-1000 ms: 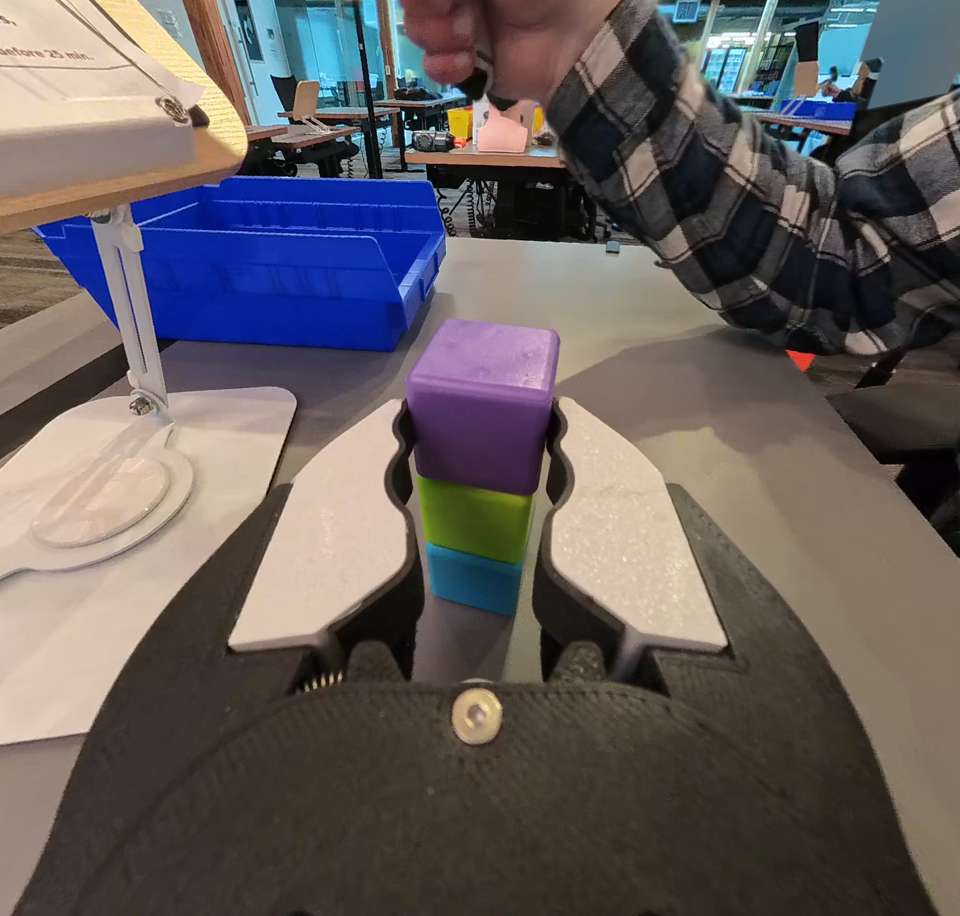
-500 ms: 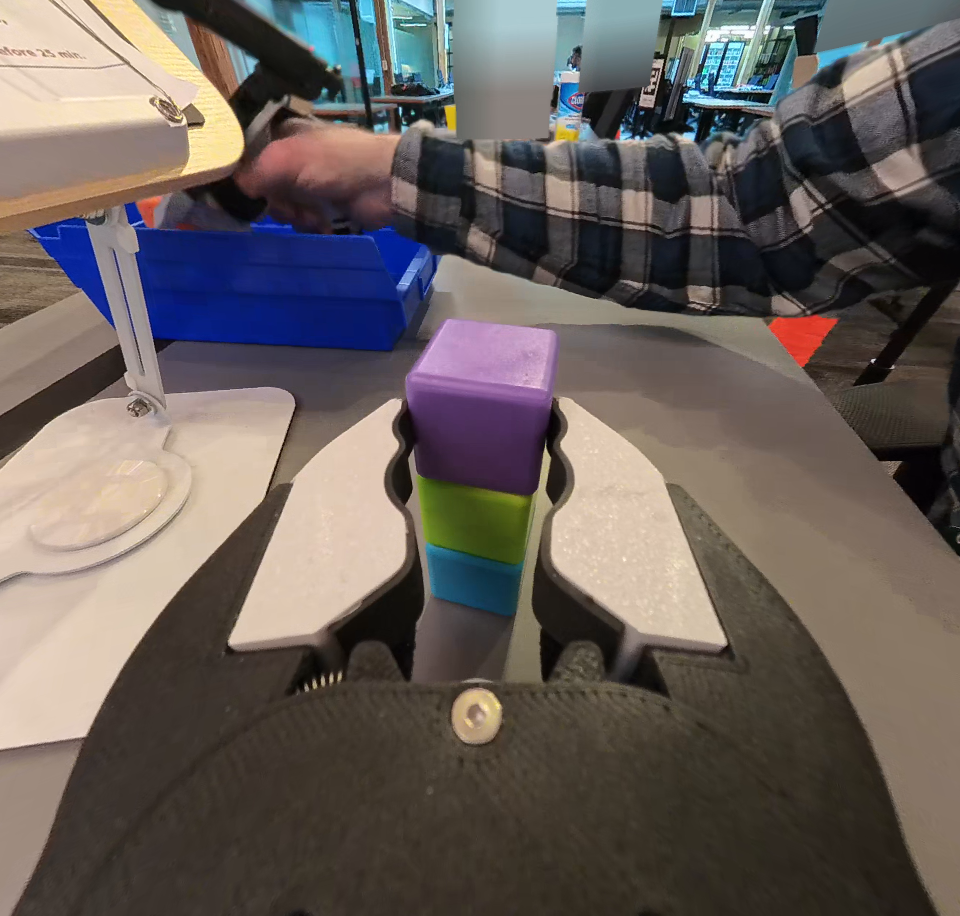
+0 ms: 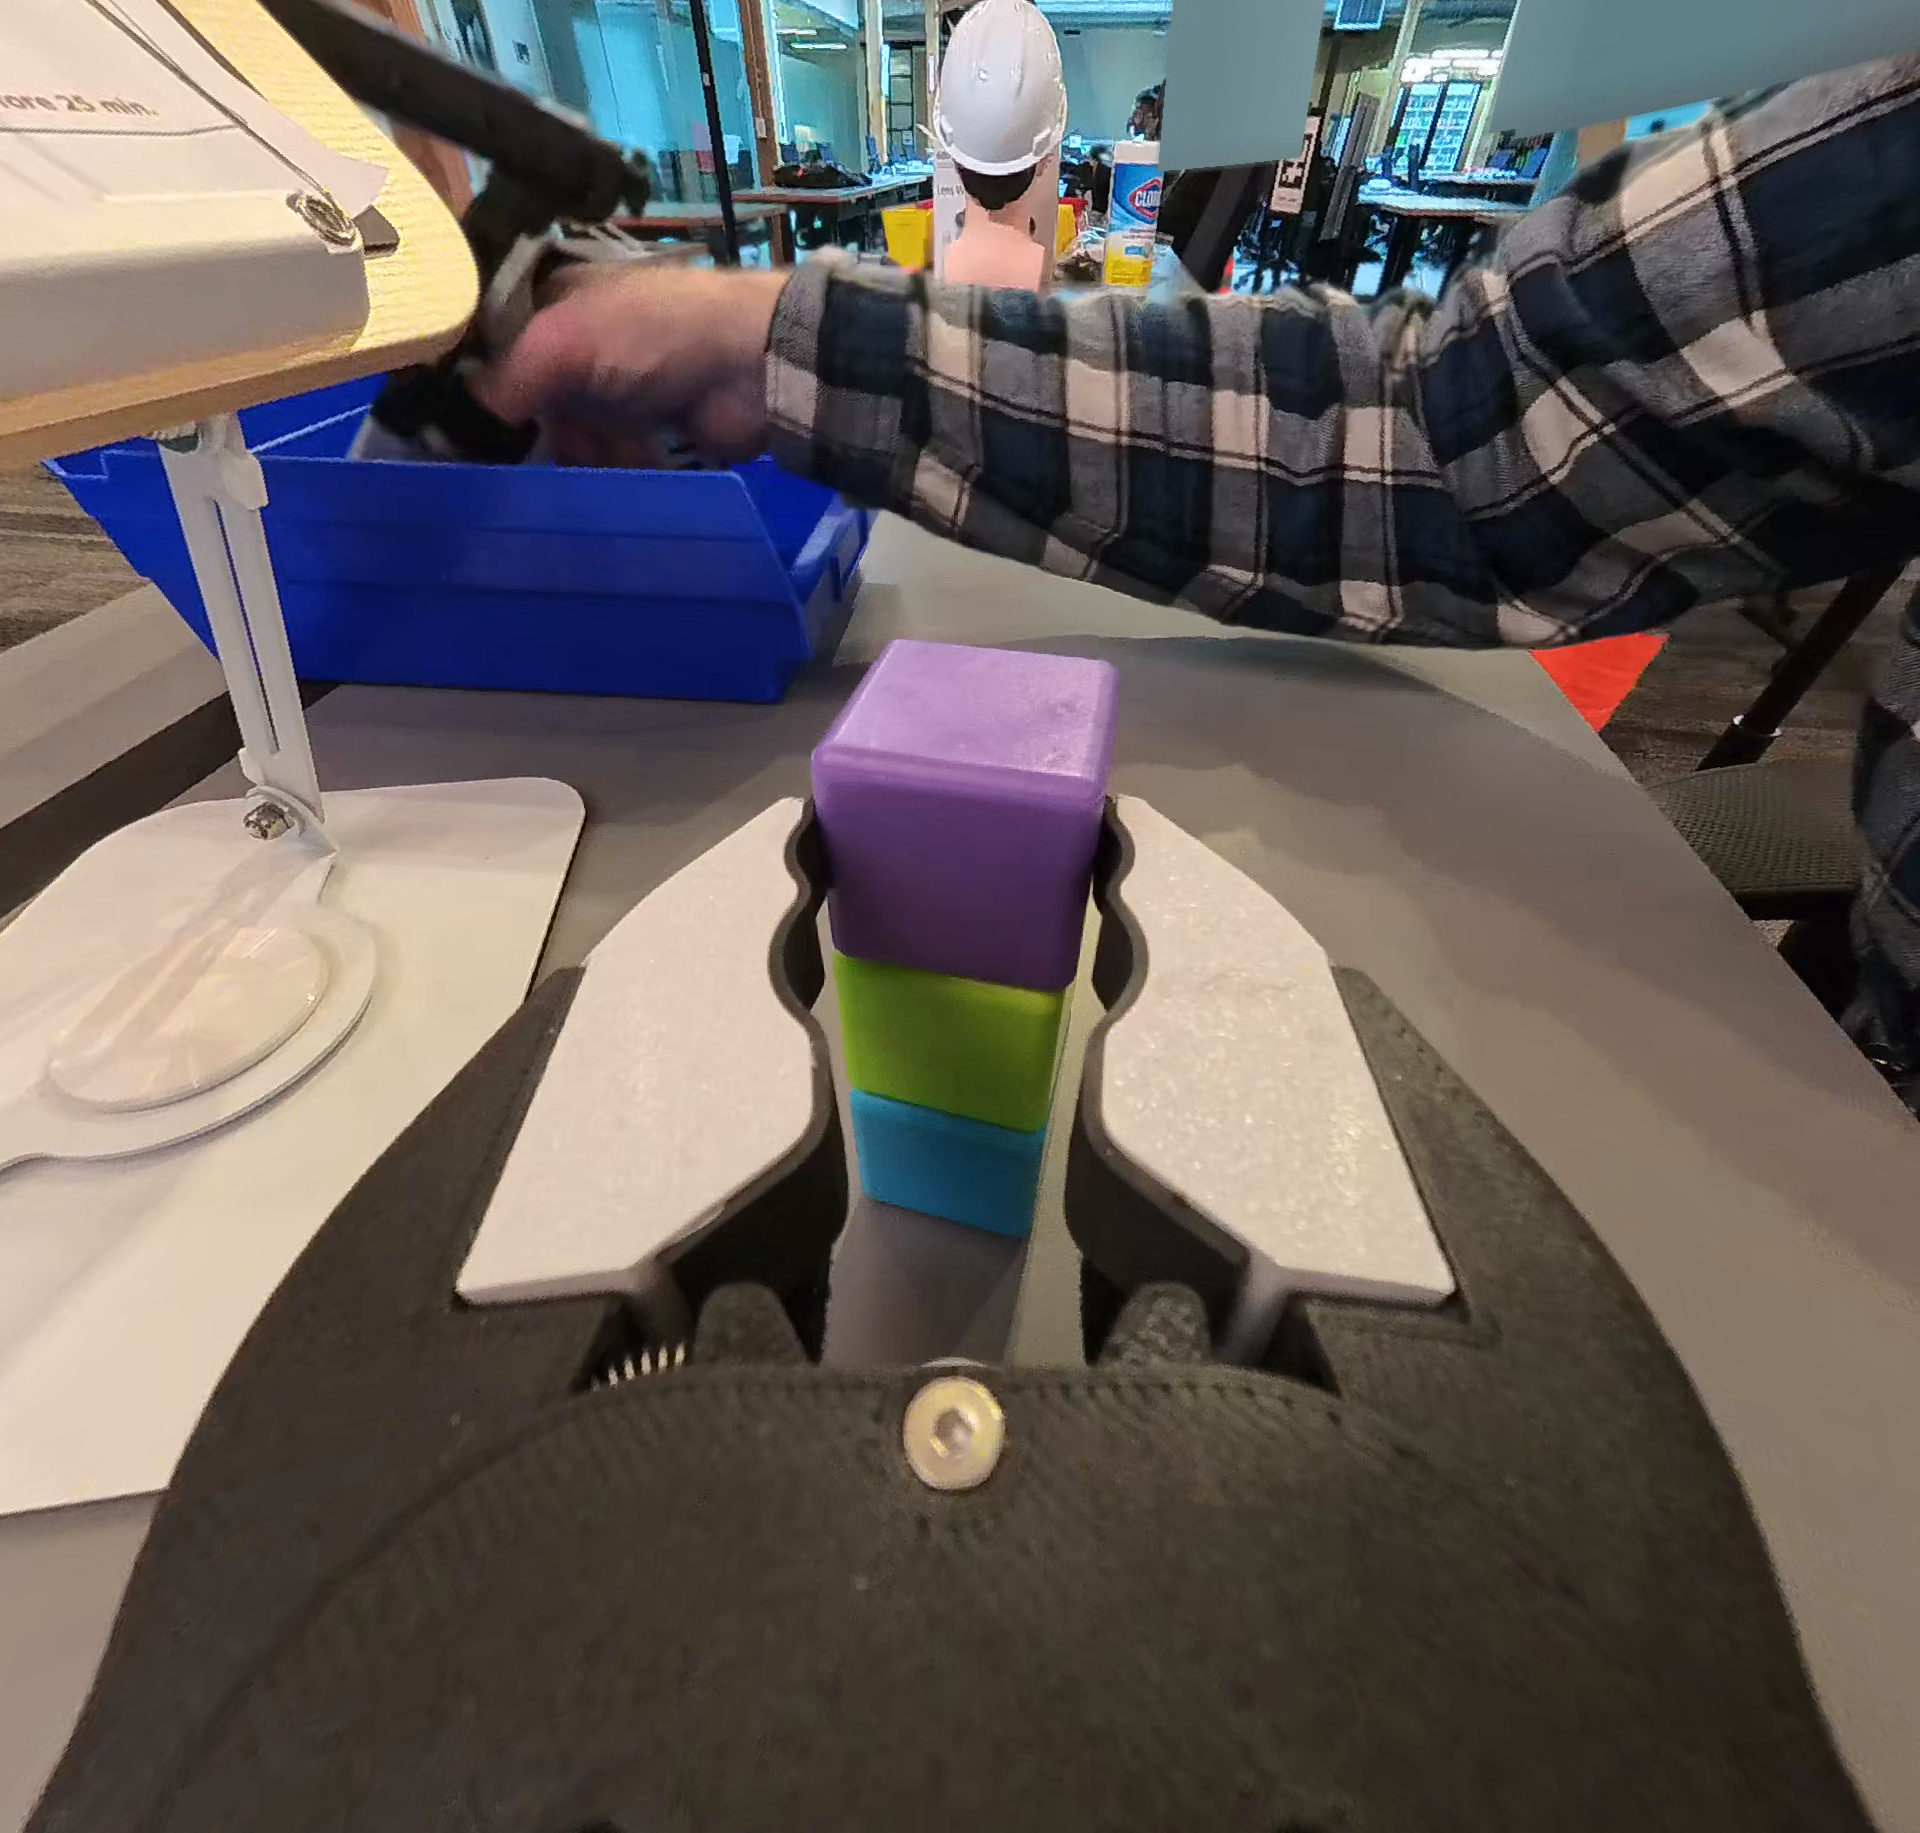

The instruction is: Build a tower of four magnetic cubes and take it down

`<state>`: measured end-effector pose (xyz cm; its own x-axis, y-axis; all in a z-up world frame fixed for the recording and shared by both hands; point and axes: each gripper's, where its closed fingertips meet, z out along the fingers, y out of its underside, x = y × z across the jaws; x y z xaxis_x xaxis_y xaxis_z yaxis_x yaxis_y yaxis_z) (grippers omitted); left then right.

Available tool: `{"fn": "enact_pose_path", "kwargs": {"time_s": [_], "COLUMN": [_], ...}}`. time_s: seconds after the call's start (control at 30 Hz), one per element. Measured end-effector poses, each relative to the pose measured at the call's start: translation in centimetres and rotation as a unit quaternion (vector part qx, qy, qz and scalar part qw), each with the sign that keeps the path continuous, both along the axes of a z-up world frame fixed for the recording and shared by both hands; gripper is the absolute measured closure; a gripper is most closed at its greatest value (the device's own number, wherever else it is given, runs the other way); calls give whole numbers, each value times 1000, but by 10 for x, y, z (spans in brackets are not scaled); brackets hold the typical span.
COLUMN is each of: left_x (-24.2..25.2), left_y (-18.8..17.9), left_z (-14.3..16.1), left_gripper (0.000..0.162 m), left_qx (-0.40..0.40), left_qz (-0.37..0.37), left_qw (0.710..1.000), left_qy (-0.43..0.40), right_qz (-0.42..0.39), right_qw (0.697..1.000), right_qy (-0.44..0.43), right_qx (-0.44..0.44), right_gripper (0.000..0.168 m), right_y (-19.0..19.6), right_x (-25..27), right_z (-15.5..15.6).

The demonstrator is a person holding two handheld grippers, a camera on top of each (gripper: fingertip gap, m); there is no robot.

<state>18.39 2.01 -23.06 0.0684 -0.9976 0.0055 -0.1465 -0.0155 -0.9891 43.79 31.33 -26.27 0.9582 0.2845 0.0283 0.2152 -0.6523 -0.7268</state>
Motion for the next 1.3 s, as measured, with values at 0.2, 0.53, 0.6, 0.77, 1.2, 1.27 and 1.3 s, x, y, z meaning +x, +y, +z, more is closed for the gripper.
{"fn": "enact_pose_path", "kwargs": {"time_s": [0.2, 0.53, 0.6, 0.77, 1.2, 1.27, 1.3], "left_x": [1, -9, -5, 2, 5, 5, 5], "left_y": [-3, -2, -7, -6, -4, -4, -4], "left_z": [0, -13, -25, -33, -35, -35, -35], "left_gripper": [113, 94, 95, 104, 111, 111, 111], "left_qx": [-8, 2, -4, -5, -4, -5, -5], "left_qz": [-9, -6, -24, -23, -20, -20, -20], "left_qw": [1000, 999, 997, 995, 994, 994, 994], "left_qy": [-4, 54, 79, 100, 104, 105, 105], "right_qz": [47, 108, 122, 220, 529, 541, 542], "right_qw": [992, 973, 968, 945, 847, 840, 839], "right_qy": [7, 20, 11, 21, -40, -47, -54], "right_qx": [113, 204, 219, 241, 30, 3, -4], "right_gripper": [120, 123, 123, 124, 102, 103, 103], "right_y": [-60, -128, -140, -186, -296, -301, -301], "right_x": [-19, -56, -65, -109, -266, -274, -275], "right_z": [83, 156, 171, 200, 74, 56, 48]}}
